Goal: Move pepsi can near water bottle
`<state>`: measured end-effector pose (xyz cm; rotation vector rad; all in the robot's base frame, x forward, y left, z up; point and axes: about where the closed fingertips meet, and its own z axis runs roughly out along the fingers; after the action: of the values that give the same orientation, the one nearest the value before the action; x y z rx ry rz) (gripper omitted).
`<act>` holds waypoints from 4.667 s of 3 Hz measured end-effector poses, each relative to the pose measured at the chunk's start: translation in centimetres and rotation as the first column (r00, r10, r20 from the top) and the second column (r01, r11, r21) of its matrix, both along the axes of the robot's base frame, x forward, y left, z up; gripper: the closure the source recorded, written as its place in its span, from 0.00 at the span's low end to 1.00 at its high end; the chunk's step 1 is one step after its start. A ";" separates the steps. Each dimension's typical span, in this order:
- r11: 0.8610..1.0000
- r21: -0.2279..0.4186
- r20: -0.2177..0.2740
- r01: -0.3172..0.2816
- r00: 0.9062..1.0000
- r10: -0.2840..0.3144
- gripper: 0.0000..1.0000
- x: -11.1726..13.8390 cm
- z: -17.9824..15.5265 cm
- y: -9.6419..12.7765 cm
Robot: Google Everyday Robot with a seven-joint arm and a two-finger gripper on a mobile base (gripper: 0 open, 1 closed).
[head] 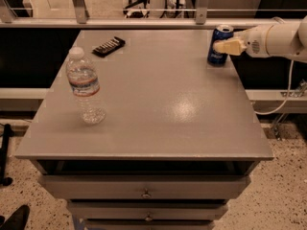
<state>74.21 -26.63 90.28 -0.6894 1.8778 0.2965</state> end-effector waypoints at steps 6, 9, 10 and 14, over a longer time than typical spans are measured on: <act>0.908 0.185 0.047 -0.376 0.926 0.374 1.00 -8.9 2.0 15.2; 0.782 0.252 0.051 -0.571 0.814 0.578 1.00 -13.4 0.9 22.3; 0.759 0.267 0.042 -0.594 0.794 0.607 1.00 -14.6 0.5 23.4; 0.701 0.211 0.096 -0.682 0.728 0.679 0.52 -17.5 -0.9 28.6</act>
Offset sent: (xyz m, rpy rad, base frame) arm -0.0741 0.0503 0.1035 0.0361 -0.1364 0.0448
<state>56.74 1.99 89.34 -1.2075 1.4664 0.9766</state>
